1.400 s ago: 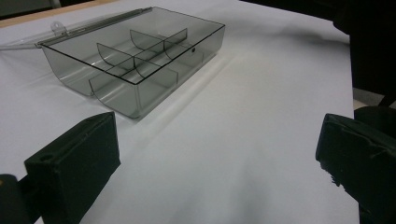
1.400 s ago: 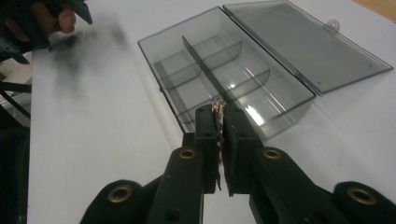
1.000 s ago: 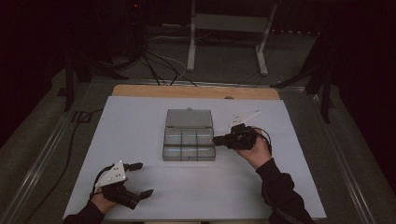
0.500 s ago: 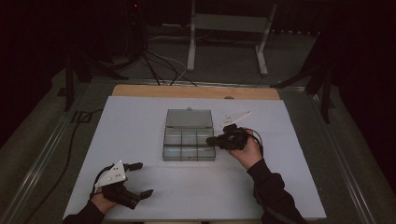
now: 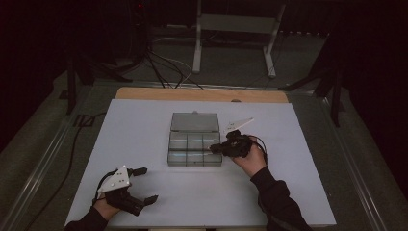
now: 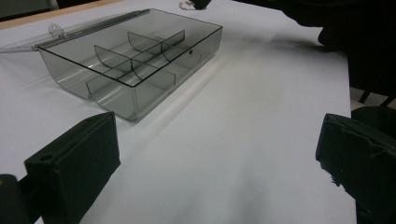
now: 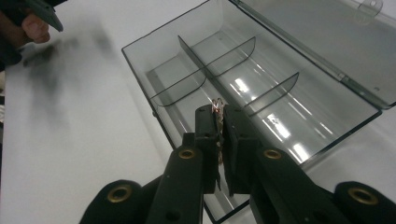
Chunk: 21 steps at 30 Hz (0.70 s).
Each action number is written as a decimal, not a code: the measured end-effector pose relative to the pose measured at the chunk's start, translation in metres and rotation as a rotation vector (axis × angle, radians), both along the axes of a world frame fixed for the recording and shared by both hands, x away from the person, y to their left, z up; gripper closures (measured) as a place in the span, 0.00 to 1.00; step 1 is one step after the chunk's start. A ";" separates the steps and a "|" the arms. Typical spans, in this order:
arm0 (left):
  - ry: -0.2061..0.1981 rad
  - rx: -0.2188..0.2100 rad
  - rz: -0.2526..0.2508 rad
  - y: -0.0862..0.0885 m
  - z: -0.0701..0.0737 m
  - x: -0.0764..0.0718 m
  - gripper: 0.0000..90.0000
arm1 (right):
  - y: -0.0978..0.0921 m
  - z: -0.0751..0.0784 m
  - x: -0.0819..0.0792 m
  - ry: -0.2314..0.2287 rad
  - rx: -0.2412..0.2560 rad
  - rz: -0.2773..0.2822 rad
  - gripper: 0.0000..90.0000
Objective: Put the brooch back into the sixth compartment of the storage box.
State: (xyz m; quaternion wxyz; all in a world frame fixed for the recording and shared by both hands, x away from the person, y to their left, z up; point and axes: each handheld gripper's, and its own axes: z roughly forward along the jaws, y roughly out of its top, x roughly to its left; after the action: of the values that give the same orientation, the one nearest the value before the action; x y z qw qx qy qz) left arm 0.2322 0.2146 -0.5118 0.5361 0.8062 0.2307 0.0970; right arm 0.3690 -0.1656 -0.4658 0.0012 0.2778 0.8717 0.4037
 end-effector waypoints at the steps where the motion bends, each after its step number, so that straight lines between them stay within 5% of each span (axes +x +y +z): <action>1: -0.002 0.000 -0.001 0.000 0.000 0.000 0.01 | 0.000 -0.001 0.000 0.003 0.003 -0.001 0.95; 10: -0.001 0.004 -0.004 0.000 0.000 0.000 0.01 | 0.005 -0.008 -0.001 0.013 0.003 -0.012 0.94; 15: -0.001 0.004 -0.006 0.000 0.000 0.000 0.01 | 0.006 -0.009 -0.001 0.017 0.011 -0.044 0.59; 21: -0.001 -0.002 -0.003 0.000 0.000 0.000 0.01 | 0.006 -0.006 -0.002 0.037 0.047 -0.048 0.36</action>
State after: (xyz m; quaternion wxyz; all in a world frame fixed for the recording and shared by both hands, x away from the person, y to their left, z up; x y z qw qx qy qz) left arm 0.2324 0.2146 -0.5118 0.5369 0.8061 0.2293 0.0964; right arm 0.3672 -0.1592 -0.4719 -0.0115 0.3060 0.8550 0.4186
